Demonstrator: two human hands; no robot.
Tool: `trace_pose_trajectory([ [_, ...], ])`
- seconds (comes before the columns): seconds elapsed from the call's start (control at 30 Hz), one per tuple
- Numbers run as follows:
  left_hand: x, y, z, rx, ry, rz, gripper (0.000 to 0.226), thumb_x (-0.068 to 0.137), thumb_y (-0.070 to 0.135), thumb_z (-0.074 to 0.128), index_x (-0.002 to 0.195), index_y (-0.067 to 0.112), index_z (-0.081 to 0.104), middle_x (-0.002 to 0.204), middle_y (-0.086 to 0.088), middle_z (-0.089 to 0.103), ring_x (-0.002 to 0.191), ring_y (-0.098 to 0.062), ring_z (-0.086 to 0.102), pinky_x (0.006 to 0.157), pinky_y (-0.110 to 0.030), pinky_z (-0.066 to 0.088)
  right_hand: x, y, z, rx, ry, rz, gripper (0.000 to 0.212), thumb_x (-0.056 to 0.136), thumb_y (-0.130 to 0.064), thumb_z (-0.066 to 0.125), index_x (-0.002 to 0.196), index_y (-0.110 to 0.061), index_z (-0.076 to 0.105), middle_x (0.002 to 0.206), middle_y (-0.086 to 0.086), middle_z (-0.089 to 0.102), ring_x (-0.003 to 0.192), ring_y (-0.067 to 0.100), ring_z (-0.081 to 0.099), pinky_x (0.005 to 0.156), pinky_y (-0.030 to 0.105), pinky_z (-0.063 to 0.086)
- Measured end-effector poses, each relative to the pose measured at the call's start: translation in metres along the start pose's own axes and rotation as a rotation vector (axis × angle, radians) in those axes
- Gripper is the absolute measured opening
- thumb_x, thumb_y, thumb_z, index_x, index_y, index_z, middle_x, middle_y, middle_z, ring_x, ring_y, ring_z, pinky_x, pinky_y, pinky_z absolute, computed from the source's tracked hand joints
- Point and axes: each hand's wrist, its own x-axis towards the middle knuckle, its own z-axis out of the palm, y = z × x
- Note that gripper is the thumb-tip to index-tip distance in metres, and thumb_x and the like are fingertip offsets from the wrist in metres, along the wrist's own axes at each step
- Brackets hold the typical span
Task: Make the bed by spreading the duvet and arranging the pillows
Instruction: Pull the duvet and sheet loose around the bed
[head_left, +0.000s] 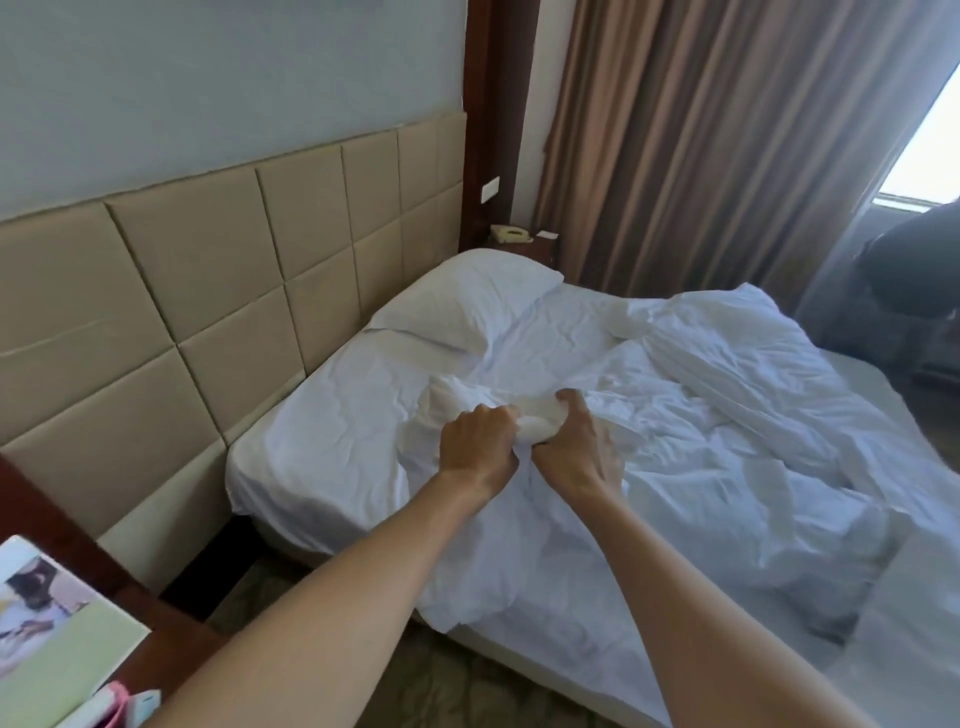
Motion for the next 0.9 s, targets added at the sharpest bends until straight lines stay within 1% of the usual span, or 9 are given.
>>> trace_pose_trajectory([
  [0.1,-0.008,-0.041,-0.031,0.015,0.043,-0.01,0.018,0.083,0.002,0.049,0.085,0.017,0.058,0.088,-0.009,0.067,0.081,-0.031,0.065,0.057,-0.031,0.037,-0.016,-0.046,0.02,0.013,-0.005,-0.039,0.074,0.087,-0.025,0.059,0.151,-0.026,0.022,0.131,0.007,0.06,0.12,0.029,0.057,0.088,0.036,0.045],
  [0.17,-0.015,-0.066,-0.05,0.032,0.074,-0.014,0.018,0.083,0.002,0.048,0.082,0.018,0.054,0.087,-0.008,0.066,0.081,-0.031,0.064,0.057,-0.031,0.035,-0.022,-0.072,0.033,0.009,-0.021,-0.037,0.073,0.087,-0.032,0.062,0.149,-0.022,0.026,0.128,0.006,0.061,0.119,0.029,0.058,0.087,0.037,0.045],
  [0.27,-0.028,-0.096,-0.073,0.069,0.103,-0.015,0.022,0.084,0.006,0.05,0.098,0.018,0.062,0.094,-0.008,0.068,0.086,-0.031,0.064,0.06,-0.031,0.037,-0.03,-0.099,0.056,-0.014,-0.077,-0.029,0.054,0.078,-0.048,0.067,0.12,-0.019,0.05,0.105,0.003,0.065,0.099,0.028,0.064,0.076,0.037,0.05],
  [0.4,-0.037,-0.116,-0.085,0.112,0.117,0.018,0.038,0.09,0.008,0.049,0.126,0.019,0.055,0.107,-0.009,0.068,0.095,-0.029,0.065,0.066,-0.031,0.039,-0.031,-0.111,0.075,-0.056,-0.104,-0.056,0.041,0.076,-0.051,0.067,0.095,-0.016,0.061,0.088,0.002,0.066,0.077,0.023,0.065,0.062,0.033,0.051],
  [0.57,-0.024,-0.13,-0.093,0.148,-0.133,0.013,0.079,0.083,0.008,0.059,0.151,0.024,0.02,0.123,-0.011,0.06,0.107,-0.034,0.06,0.076,-0.037,0.044,-0.023,-0.118,0.083,-0.098,-0.114,-0.07,0.035,0.071,-0.043,0.071,0.088,-0.013,0.063,0.08,0.002,0.065,0.071,0.022,0.064,0.053,0.027,0.04],
  [0.67,-0.012,-0.135,-0.089,0.228,-0.297,0.094,0.077,0.081,0.012,0.067,0.147,0.024,0.03,0.138,-0.009,0.039,0.125,-0.032,0.042,0.095,-0.039,0.037,-0.015,-0.123,0.086,-0.123,-0.158,-0.089,0.035,0.067,-0.041,0.077,0.082,-0.012,0.064,0.075,0.003,0.065,0.069,0.022,0.064,0.054,0.029,0.044],
  [0.77,0.002,-0.144,-0.084,0.264,-0.353,0.177,0.084,0.077,0.021,0.07,0.149,0.029,0.028,0.153,-0.006,0.019,0.141,-0.031,0.017,0.115,-0.044,0.019,-0.004,-0.127,0.084,-0.16,-0.201,-0.105,0.031,0.066,-0.035,0.08,0.08,-0.012,0.065,0.073,0.002,0.064,0.07,0.023,0.065,0.056,0.029,0.045],
  [0.83,0.012,-0.151,-0.08,0.263,-0.397,0.194,0.086,0.076,0.026,0.068,0.149,0.031,0.023,0.151,-0.004,0.029,0.143,-0.028,0.017,0.117,-0.044,0.009,0.004,-0.132,0.084,-0.178,-0.209,-0.116,0.029,0.064,-0.033,0.08,0.079,-0.013,0.065,0.074,0.002,0.065,0.072,0.022,0.066,0.056,0.028,0.045],
  [0.9,0.027,-0.159,-0.076,0.2,-0.465,0.147,0.077,0.076,0.028,0.064,0.143,0.032,0.027,0.132,-0.001,0.053,0.13,-0.026,0.038,0.113,-0.042,0.014,0.017,-0.137,0.09,-0.196,-0.228,-0.134,0.027,0.063,-0.032,0.078,0.076,-0.014,0.064,0.073,0.002,0.064,0.069,0.022,0.066,0.053,0.027,0.043],
])
